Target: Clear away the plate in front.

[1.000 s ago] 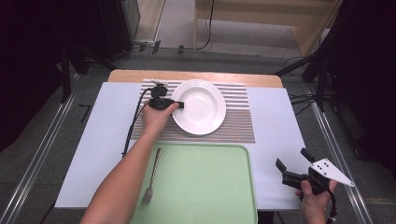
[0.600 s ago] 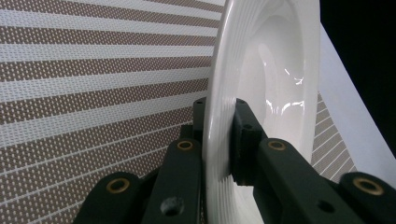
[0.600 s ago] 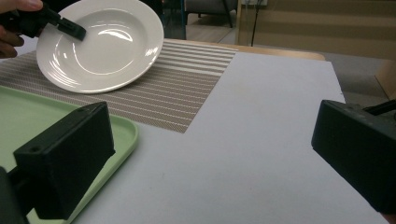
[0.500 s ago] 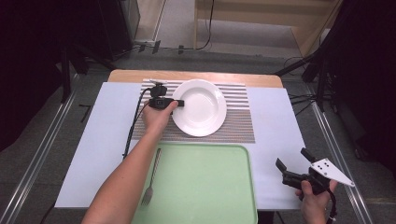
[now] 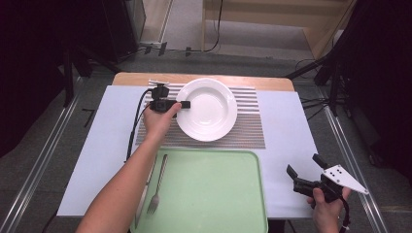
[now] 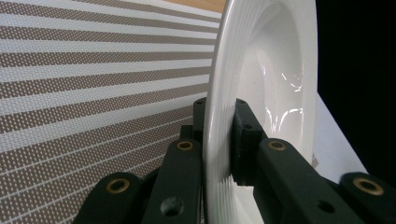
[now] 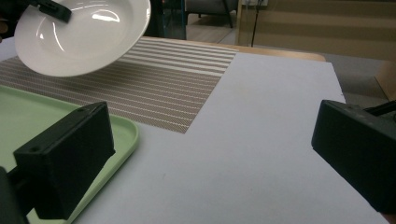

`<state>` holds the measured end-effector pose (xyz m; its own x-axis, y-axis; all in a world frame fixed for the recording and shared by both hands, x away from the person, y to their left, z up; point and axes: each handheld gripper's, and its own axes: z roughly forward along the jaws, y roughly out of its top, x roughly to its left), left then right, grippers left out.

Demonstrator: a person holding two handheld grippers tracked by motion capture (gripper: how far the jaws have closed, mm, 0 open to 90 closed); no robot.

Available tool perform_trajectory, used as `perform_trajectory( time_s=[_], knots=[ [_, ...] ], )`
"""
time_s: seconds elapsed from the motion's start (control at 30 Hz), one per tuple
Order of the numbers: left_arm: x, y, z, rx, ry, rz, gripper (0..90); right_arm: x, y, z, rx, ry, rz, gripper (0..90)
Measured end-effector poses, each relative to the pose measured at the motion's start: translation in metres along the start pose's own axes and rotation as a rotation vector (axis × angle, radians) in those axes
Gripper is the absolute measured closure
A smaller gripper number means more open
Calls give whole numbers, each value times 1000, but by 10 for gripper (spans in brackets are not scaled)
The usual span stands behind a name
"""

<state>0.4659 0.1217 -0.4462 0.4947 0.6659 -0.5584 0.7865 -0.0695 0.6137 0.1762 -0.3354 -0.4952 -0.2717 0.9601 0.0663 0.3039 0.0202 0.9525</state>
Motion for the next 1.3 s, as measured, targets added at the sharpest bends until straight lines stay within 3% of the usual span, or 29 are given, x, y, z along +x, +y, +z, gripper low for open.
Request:
perform_trajectory(
  time_s=[0.8, 0.97, 1.3],
  knots=[
    [-15, -21, -32, 8, -50, 54, 818, 2, 0, -1, 7, -2, 4, 0],
    [-18, -27, -39, 4, -68, 48, 818, 1, 0, -1, 5, -1, 3, 0],
    [-28, -39, -53, 11, -115, 79, 818, 2, 0, -1, 1, -4, -5, 0]
  ],
)
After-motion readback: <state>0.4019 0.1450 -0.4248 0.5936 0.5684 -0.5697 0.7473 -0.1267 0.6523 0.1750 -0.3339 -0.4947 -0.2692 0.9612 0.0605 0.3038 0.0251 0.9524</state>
